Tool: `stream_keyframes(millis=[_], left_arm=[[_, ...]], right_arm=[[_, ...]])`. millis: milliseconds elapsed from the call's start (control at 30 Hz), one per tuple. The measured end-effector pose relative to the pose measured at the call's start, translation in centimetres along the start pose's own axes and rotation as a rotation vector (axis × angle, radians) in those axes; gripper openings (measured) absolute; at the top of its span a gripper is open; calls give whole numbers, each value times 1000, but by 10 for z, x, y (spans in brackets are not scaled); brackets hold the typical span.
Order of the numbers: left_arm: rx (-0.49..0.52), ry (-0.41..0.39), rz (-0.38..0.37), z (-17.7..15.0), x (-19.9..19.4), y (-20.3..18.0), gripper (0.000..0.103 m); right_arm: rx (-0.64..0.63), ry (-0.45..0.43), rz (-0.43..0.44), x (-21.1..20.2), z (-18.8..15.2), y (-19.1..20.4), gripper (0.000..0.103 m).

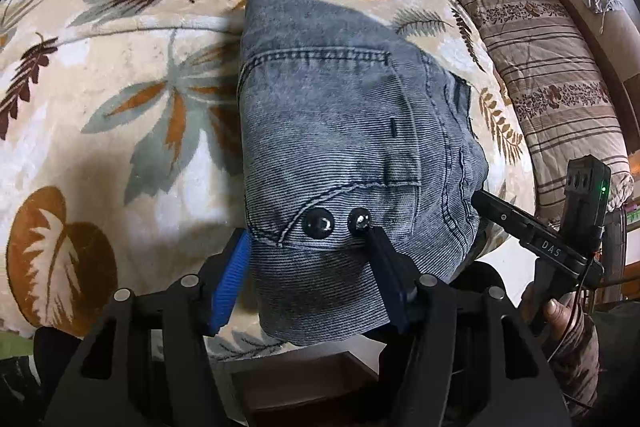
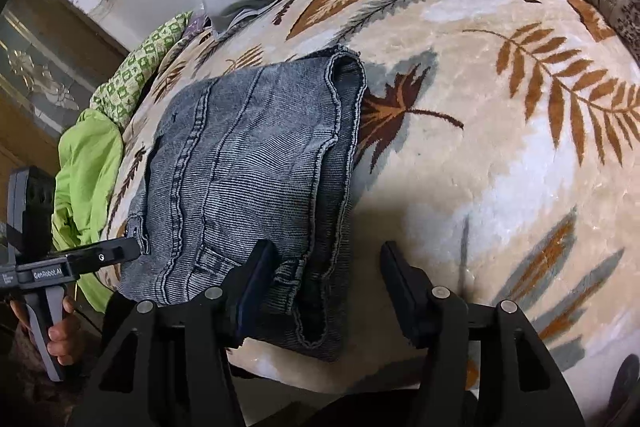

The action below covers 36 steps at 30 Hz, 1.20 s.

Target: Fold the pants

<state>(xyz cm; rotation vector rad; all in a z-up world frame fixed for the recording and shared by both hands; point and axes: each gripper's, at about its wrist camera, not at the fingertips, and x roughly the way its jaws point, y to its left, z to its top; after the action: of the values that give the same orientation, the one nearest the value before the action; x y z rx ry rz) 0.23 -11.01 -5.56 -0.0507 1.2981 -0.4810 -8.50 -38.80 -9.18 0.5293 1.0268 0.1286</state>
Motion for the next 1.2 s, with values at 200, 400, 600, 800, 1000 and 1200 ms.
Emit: stream_keyframes(millis=[200, 400, 600, 800, 1000, 1200], left_arm=[[36, -66, 23, 3, -21, -7, 59], [11, -79, 27, 25, -30, 6, 73], [-165, 6, -45, 51, -6, 49, 75], [-232, 114, -211, 59, 28, 46, 75], [-234, 138, -265, 60, 45, 31, 82], [-204, 131, -253, 60, 45, 22, 76]], right_arm=[[14, -60, 58, -26, 13, 10, 58], [59, -73, 65, -21, 34, 3, 67], [158, -36, 128, 7, 39, -18, 69], [196, -11, 298, 28, 41, -27, 71], [159, 14, 412, 39, 41, -31, 70], [53, 47, 320, 42, 45, -11, 52]])
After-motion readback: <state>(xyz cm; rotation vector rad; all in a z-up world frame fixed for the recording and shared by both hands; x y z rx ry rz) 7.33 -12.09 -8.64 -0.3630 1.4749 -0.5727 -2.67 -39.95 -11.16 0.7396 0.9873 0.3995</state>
